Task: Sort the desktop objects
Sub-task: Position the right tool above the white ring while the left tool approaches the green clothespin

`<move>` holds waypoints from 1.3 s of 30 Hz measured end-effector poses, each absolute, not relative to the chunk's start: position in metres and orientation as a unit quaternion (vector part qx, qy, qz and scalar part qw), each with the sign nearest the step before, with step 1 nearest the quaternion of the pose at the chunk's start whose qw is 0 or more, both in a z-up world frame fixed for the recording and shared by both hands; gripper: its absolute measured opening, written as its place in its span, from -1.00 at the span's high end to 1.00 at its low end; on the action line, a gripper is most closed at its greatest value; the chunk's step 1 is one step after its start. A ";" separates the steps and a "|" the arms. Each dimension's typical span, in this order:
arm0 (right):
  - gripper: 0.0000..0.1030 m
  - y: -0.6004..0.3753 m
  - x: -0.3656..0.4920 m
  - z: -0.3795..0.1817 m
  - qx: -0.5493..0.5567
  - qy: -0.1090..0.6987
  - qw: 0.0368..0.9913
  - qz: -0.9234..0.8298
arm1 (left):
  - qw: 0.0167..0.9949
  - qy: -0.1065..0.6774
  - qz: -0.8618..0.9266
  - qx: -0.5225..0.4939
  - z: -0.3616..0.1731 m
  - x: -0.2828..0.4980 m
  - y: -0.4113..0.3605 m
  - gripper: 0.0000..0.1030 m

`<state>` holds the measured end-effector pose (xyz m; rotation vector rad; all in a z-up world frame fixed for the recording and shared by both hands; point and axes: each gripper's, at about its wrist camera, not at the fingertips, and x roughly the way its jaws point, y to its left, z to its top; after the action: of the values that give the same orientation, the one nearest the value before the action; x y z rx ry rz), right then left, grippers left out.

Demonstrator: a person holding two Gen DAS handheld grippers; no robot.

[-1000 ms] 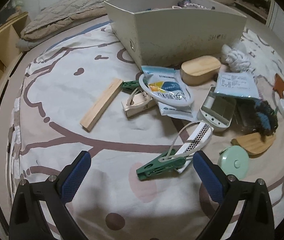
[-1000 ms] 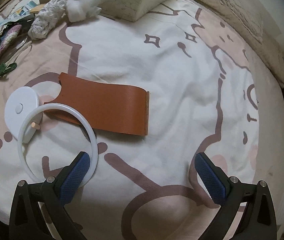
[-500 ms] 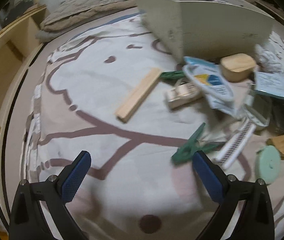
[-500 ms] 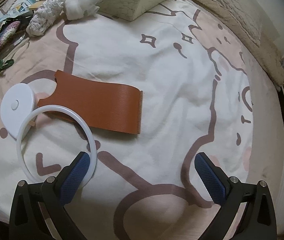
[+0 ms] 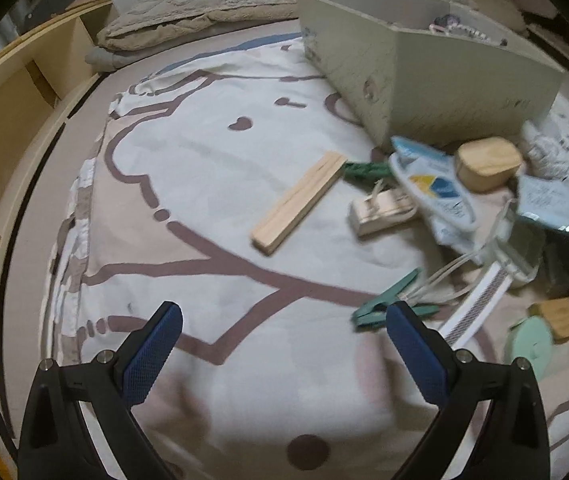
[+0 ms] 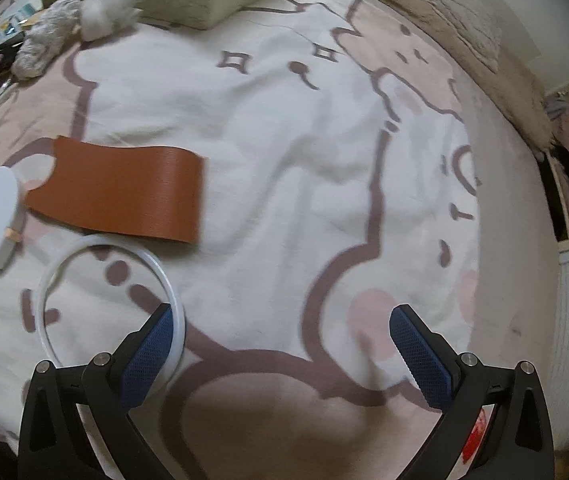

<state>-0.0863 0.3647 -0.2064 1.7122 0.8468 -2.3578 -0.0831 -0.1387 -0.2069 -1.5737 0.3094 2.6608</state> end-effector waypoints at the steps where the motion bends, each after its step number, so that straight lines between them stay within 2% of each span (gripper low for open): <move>1: -1.00 0.367 -0.087 -0.205 0.564 0.278 0.049 -0.776 | 0.024 0.096 0.856 -0.507 -0.206 -0.084 -0.135 -0.99; 7: -1.00 0.377 -0.085 -0.198 0.557 0.281 0.034 -0.781 | 0.042 0.123 0.848 -0.513 -0.213 -0.085 -0.115 -0.99; 21: -1.00 0.394 -0.091 -0.178 0.544 0.231 0.033 -0.806 | 0.087 0.180 0.820 -0.536 -0.235 -0.072 -0.101 -0.99; 34: -1.00 0.386 -0.089 -0.182 0.548 0.227 0.053 -0.803 | 0.107 0.153 0.818 -0.544 -0.237 -0.072 -0.083 -0.99; 39: -1.00 0.381 -0.084 -0.180 0.543 0.205 0.093 -0.809 | 0.097 0.143 0.824 -0.539 -0.237 -0.073 -0.086 -0.99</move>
<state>-0.0841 0.3810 -0.1799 1.6107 0.6084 -2.4014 -0.0731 -0.0862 -0.2369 -1.5974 0.4224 2.4407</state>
